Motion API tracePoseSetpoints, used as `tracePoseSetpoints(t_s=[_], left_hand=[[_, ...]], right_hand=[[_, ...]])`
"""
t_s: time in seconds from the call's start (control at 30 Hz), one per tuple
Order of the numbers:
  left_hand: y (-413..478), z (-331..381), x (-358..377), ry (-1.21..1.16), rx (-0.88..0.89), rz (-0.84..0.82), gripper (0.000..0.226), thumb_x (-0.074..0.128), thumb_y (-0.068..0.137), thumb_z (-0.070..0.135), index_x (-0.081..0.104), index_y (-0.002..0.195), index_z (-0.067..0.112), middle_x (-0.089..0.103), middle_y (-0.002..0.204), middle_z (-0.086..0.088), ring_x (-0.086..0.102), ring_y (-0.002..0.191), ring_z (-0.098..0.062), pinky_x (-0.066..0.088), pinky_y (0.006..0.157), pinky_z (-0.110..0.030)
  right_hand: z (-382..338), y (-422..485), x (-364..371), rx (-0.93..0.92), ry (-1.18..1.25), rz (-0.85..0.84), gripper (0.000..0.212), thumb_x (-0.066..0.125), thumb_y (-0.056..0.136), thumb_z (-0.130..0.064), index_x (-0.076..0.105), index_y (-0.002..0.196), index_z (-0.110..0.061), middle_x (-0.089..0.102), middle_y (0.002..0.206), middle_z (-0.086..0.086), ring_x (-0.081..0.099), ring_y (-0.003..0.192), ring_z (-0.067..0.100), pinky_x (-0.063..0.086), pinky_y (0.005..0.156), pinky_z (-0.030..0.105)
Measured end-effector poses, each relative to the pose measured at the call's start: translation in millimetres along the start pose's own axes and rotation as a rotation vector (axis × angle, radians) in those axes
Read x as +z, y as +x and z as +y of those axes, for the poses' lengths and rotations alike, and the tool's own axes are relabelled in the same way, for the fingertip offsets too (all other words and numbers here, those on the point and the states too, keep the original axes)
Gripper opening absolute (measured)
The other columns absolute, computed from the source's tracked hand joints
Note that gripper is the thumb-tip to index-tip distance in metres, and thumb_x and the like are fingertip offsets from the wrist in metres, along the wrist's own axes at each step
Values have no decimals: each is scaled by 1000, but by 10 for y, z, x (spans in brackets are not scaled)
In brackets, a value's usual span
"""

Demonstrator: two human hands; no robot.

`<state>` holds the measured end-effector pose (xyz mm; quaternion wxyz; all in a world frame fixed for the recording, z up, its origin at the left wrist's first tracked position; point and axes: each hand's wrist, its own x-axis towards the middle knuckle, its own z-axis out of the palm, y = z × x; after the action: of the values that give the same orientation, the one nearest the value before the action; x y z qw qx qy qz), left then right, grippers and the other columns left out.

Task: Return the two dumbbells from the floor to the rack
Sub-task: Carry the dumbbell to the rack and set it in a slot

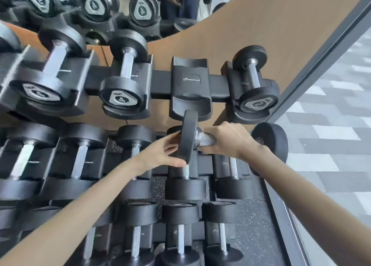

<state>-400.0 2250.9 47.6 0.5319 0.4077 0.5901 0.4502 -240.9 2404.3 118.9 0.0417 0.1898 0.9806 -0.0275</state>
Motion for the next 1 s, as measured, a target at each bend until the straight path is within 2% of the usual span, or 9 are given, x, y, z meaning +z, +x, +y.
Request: tracePoseSetpoints(t_s=[0.17, 0.23, 0.33, 0.4, 0.5, 0.67, 0.77, 0.87, 1.0], left_hand=[[370, 310, -502, -12, 58, -22, 79, 82, 63, 16, 44, 133, 11, 54, 133, 1, 52, 119, -5, 38, 103, -22], [523, 391, -674, -31, 76, 13, 84, 83, 65, 21, 41, 136, 7, 51, 136, -2, 52, 120, -5, 37, 104, -22], [757, 491, -880, -46, 104, 88, 105, 86, 57, 43, 35, 141, 5, 47, 142, -5, 47, 126, -11, 31, 111, -36], [925, 548, -993, -57, 113, 124, 99, 82, 60, 40, 36, 140, 4, 47, 141, -6, 47, 126, -13, 31, 112, -38], [1151, 638, -1122, -83, 113, 158, 93, 76, 61, 38, 38, 138, 1, 50, 139, -8, 48, 126, -15, 32, 111, -36], [1418, 636, -1270, -126, 92, 206, 99, 81, 58, 39, 38, 139, 2, 47, 141, -9, 46, 128, -16, 30, 112, -40], [1482, 574, -1220, -164, 111, 295, 88, 81, 59, 30, 44, 135, 4, 53, 136, -5, 50, 124, -13, 34, 110, -34], [1495, 453, -1049, -242, 146, 406, 79, 82, 60, 9, 48, 131, 8, 60, 127, 2, 54, 118, -6, 38, 105, -23], [1561, 329, -819, -271, 218, 550, 74, 76, 65, -7, 48, 121, 31, 56, 118, 22, 52, 112, 11, 40, 93, -10]], right_hand=[[131, 611, -261, -10, 20, -6, 47, 53, 79, -63, 41, 82, -19, 43, 67, -2, 55, 78, 33, 36, 60, 35], [194, 827, -328, 4, 3, 18, 47, 52, 80, -63, 44, 87, -18, 41, 65, -2, 54, 77, 33, 35, 60, 35], [322, 1141, -392, 44, 27, 25, 46, 53, 82, -60, 45, 89, -15, 39, 62, -3, 52, 76, 33, 32, 60, 36], [412, 1350, -399, 53, 39, 33, 48, 52, 83, -60, 48, 93, -13, 42, 64, -3, 52, 74, 33, 32, 58, 36], [553, 1611, -362, 72, 79, 30, 46, 51, 84, -58, 43, 84, -13, 46, 67, -1, 52, 73, 31, 31, 57, 35], [732, 1963, -249, 63, 102, 11, 43, 51, 85, -56, 40, 80, -15, 46, 67, -1, 48, 69, 30, 32, 58, 35], [829, 2156, -224, -14, 35, 18, 47, 50, 85, -58, 43, 87, -12, 54, 74, 5, 46, 67, 30, 31, 56, 34], [958, 2358, -206, -176, -131, 73, 49, 48, 84, -60, 47, 100, -13, 63, 80, 7, 53, 66, 31, 34, 54, 32], [1075, 2546, -115, -389, -315, 107, 55, 40, 85, -62, 45, 110, -14, 66, 85, 5, 61, 68, 35, 38, 52, 32]])
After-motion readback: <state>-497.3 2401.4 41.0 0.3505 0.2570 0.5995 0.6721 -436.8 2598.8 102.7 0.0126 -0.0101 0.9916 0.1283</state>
